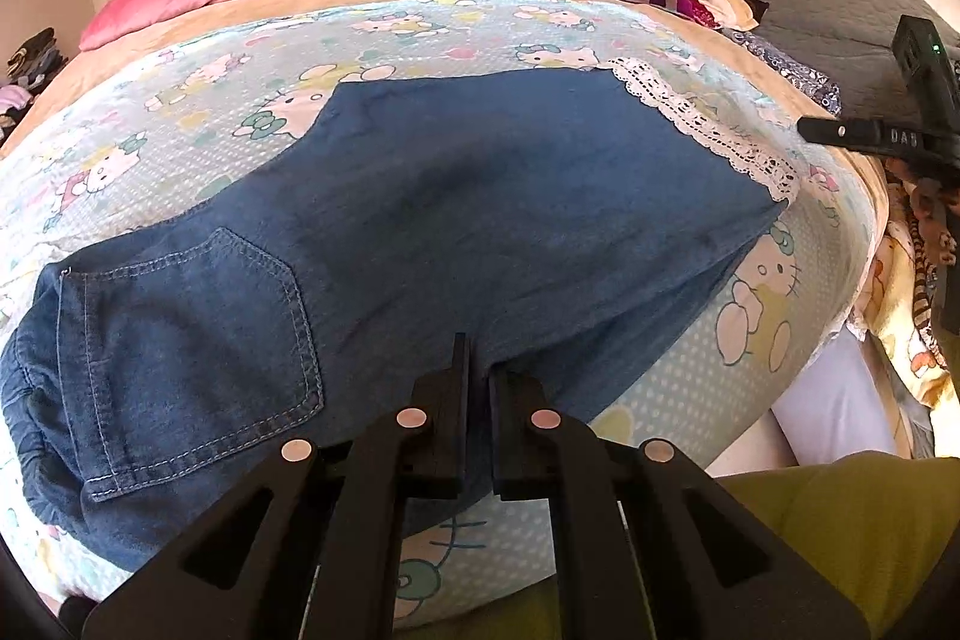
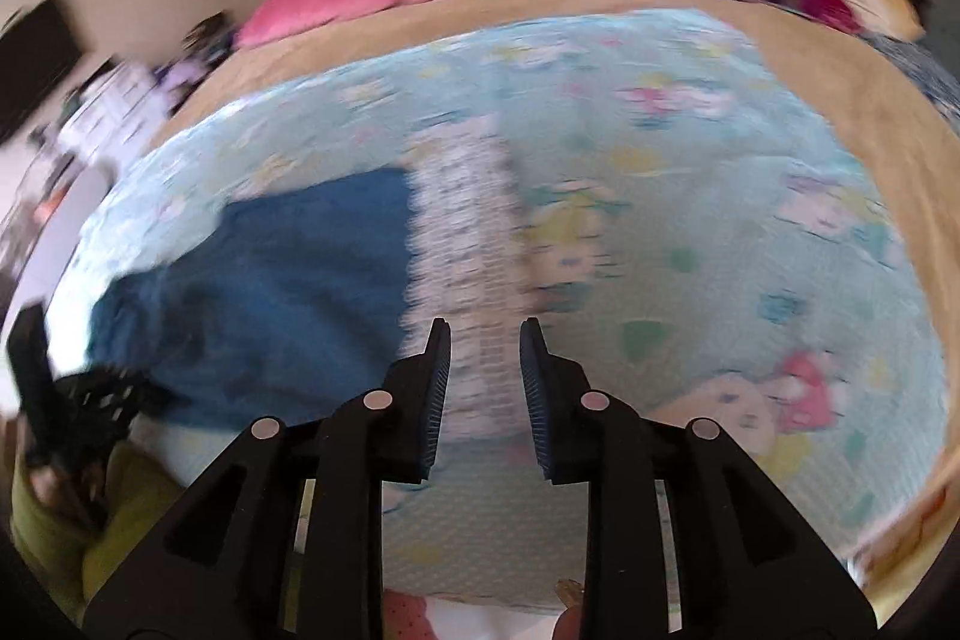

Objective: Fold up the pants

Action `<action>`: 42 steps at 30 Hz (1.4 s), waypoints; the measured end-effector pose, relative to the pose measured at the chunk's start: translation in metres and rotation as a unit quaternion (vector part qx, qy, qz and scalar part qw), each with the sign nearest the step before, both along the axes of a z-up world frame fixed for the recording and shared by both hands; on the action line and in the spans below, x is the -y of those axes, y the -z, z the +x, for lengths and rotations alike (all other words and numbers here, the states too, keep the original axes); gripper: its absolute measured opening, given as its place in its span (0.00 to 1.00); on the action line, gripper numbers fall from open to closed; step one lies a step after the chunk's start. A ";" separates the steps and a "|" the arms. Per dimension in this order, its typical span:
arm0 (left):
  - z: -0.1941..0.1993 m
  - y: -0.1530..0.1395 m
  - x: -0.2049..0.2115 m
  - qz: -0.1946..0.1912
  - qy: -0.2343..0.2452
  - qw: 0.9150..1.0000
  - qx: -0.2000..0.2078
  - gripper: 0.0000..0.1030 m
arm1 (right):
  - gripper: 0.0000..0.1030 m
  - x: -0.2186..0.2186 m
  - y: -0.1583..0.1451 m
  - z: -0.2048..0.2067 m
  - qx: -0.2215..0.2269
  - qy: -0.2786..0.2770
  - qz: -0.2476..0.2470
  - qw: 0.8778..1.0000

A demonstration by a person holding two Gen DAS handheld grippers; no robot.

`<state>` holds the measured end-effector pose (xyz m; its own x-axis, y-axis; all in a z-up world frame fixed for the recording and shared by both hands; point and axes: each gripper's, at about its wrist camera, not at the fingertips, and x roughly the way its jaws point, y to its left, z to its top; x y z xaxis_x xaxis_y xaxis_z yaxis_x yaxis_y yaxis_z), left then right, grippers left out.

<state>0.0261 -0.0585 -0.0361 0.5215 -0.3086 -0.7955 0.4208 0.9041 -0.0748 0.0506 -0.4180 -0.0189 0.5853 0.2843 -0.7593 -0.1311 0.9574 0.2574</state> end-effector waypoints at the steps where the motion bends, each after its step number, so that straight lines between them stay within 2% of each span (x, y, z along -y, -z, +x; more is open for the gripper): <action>1: 0.000 0.000 0.000 0.001 0.000 1.000 0.000 0.04 | 0.18 -0.008 0.010 0.005 -0.016 -0.015 -0.002 1.000; 4: -0.001 0.001 -0.003 0.001 -0.003 1.000 -0.004 0.04 | 0.18 -0.016 0.037 0.014 -0.059 -0.017 -0.023 0.998; 7: -0.005 0.001 -0.007 0.000 -0.010 1.000 -0.012 0.07 | 0.16 -0.012 0.048 0.018 -0.066 -0.009 -0.009 0.998; 8: -0.007 0.000 -0.010 -0.003 -0.012 1.000 -0.013 0.12 | 0.16 -0.012 0.048 0.019 -0.067 -0.009 -0.006 0.998; 9: -0.010 -0.002 -0.013 -0.006 -0.014 1.000 -0.014 0.23 | 0.17 -0.011 0.047 0.019 -0.067 -0.010 -0.004 0.998; 10: -0.013 -0.005 -0.017 -0.012 -0.015 1.000 -0.012 0.30 | 0.17 -0.011 0.044 0.019 -0.066 -0.011 -0.001 0.998; 11: -0.018 -0.010 -0.023 -0.021 -0.019 1.000 -0.008 0.43 | 0.19 -0.010 0.041 0.019 -0.062 -0.011 0.003 0.998; 12: -0.022 -0.016 -0.030 -0.033 -0.023 0.999 -0.003 0.49 | 0.22 -0.011 0.038 0.018 -0.056 -0.011 0.007 0.998; 14: -0.028 -0.028 -0.048 -0.054 -0.044 0.998 0.008 0.50 | 0.24 -0.012 0.028 0.018 -0.039 -0.012 0.005 0.999; 15: -0.030 -0.032 -0.056 -0.056 -0.056 0.997 0.015 0.56 | 0.24 -0.015 0.022 0.017 -0.025 -0.020 0.005 0.999; 17: -0.034 -0.043 -0.078 -0.056 -0.099 0.993 0.034 0.65 | 0.26 -0.032 0.013 0.010 -0.004 -0.058 0.004 0.998; 20: -0.033 -0.046 -0.117 -0.075 -0.171 0.982 0.031 0.65 | 0.29 -0.069 0.004 -0.002 0.033 -0.137 -0.031 0.990; 23: -0.029 -0.036 -0.154 -0.084 -0.251 0.964 0.015 0.65 | 0.29 -0.113 0.002 -0.017 0.072 -0.224 -0.078 0.969; 26: -0.023 -0.025 -0.171 -0.095 -0.287 0.953 -0.008 0.65 | 0.29 -0.147 0.007 -0.028 0.095 -0.295 -0.121 0.943; 29: -0.016 -0.013 -0.177 -0.095 -0.299 0.949 -0.024 0.66 | 0.29 -0.171 0.013 -0.034 0.110 -0.331 -0.155 0.924; 31: -0.013 -0.008 -0.177 -0.109 -0.295 0.949 -0.023 0.65 | 0.29 -0.182 0.015 -0.039 0.110 -0.353 -0.164 0.914; 33: -0.012 -0.004 -0.176 -0.102 -0.299 0.948 -0.020 0.50 | 0.29 -0.194 0.021 -0.040 0.113 -0.372 -0.187 0.902; 36: -0.014 -0.004 -0.184 -0.114 -0.306 0.945 -0.012 0.43 | 0.29 -0.202 0.029 -0.039 0.121 -0.377 -0.210 0.894; 37: -0.016 -0.005 -0.186 -0.119 -0.307 0.944 -0.010 0.43 | 0.22 -0.204 0.032 -0.036 0.120 -0.377 -0.215 0.893; 38: -0.017 -0.007 -0.188 -0.123 -0.308 0.943 -0.007 0.42 | 0.05 -0.205 0.035 -0.034 0.113 -0.380 -0.216 0.892; 39: -0.018 -0.008 -0.189 -0.124 -0.308 0.943 -0.005 0.42 | 0.01 -0.206 0.036 -0.034 0.110 -0.383 -0.215 0.892; 42: -0.020 -0.013 -0.190 -0.122 -0.307 0.944 0.005 0.42 | 0.00 -0.201 0.031 -0.041 0.105 -0.408 -0.192 0.886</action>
<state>0.0057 0.1314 -0.0230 0.6685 -0.1193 -0.7341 -0.1760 0.9336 -0.3120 0.0093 -0.2166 -0.0498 0.4441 0.4223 -0.7902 -0.8267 0.5331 -0.1797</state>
